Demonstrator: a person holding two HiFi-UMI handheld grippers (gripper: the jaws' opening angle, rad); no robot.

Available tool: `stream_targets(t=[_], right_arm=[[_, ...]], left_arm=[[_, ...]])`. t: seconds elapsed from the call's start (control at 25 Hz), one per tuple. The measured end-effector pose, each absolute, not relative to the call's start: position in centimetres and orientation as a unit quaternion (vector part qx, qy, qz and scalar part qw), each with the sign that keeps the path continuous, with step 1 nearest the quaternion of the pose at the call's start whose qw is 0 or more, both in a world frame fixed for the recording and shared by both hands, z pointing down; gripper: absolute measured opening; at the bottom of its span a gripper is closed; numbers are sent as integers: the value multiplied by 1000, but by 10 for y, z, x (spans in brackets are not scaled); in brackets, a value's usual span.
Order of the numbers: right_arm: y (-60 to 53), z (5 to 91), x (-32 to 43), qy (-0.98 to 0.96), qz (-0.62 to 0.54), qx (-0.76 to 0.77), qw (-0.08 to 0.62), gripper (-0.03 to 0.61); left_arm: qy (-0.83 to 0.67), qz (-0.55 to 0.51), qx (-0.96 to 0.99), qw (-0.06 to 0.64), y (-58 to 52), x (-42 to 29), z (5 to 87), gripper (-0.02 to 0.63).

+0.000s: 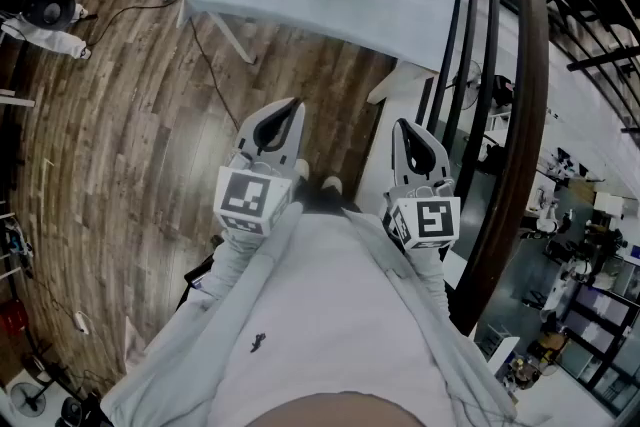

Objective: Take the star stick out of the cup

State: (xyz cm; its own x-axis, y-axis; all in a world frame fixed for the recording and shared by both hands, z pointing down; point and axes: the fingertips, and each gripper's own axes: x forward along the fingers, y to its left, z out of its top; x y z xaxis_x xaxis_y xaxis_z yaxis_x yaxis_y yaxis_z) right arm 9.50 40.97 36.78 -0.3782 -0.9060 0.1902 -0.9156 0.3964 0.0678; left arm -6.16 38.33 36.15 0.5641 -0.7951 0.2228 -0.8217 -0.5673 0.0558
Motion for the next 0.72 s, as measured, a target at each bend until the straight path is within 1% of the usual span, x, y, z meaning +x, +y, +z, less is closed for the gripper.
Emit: stream_targets(t=[0.16,0.52,0.72], right_arm=[[408,370,104,-824,31,558,92,15],[401,372,119,-823,32,562,75,15],[399,382,121,-822,45,562,80,15]], left_arm=[[-463,72,877,109,382,-60,366,21],[-487,72,863,112,388,-61,372,21],[-490,77,860,121,385,-63,381,21]])
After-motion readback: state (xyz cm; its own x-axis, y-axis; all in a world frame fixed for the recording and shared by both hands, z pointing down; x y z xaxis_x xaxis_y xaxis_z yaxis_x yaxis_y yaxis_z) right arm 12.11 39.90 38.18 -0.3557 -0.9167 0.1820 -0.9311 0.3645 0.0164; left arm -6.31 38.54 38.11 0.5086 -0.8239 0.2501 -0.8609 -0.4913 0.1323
